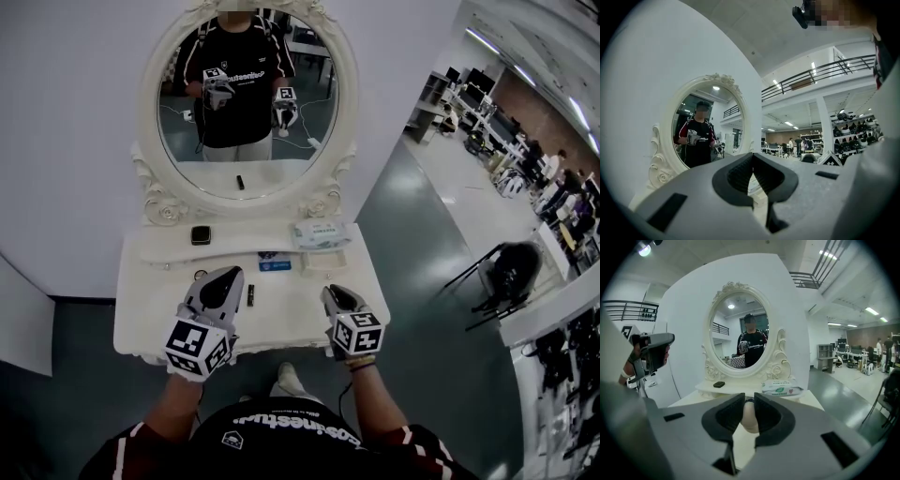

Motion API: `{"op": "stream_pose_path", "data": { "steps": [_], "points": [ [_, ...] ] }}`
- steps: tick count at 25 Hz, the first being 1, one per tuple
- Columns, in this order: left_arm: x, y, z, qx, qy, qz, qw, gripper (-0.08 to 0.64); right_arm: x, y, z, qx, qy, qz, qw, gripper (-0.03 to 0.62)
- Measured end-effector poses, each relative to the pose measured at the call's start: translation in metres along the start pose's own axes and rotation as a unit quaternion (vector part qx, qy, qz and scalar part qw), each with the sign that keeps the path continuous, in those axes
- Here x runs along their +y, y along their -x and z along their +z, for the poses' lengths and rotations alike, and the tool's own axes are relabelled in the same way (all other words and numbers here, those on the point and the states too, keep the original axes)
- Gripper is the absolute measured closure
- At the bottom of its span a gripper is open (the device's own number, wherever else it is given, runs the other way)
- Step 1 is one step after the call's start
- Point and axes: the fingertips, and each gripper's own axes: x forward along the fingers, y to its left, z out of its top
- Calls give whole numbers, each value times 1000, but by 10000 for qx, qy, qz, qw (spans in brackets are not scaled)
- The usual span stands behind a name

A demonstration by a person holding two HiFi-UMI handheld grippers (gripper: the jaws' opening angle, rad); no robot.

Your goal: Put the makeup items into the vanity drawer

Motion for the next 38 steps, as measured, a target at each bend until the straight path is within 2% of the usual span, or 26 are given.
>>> {"op": "stream_pose_path", "data": {
  "steps": [6,17,38],
  "points": [
    [-1,-25,-2,62,-31,34,10000,554,-25,-16,9,-54,-73,33,10000,529],
    [11,-57,-13,262,-75,351,9990,555,-67,-59,13,-30,-168,168,9997,529],
    [24,-102,-36,655,-183,772,9947,554,-125,-132,-21,316,-464,289,9980,526]
  ]
}}
